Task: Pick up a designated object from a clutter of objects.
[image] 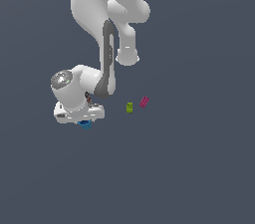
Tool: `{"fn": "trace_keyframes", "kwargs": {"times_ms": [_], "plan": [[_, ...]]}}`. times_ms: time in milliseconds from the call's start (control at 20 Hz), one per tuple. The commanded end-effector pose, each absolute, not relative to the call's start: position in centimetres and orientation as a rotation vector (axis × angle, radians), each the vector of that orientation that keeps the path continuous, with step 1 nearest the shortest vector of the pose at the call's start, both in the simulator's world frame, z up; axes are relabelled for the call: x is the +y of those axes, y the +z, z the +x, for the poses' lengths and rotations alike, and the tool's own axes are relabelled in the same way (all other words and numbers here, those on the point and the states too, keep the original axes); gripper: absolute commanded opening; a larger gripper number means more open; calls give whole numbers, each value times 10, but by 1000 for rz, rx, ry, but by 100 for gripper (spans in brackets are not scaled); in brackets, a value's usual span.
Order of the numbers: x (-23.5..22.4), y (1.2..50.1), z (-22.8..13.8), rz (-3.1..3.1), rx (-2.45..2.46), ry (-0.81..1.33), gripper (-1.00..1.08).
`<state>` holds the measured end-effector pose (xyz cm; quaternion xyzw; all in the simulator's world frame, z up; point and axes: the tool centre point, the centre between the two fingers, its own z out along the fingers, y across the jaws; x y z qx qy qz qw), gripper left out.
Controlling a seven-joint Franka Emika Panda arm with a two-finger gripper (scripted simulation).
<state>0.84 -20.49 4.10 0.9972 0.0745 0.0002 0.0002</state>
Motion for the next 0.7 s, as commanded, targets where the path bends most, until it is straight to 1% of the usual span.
{"fn": "trace_keyframes", "kwargs": {"times_ms": [0, 350, 650], "plan": [[-204, 40, 9, 3133, 236, 0, -100], [-197, 47, 6, 3133, 235, 1, -100], [-175, 64, -2, 3133, 235, 1, -100]]}}
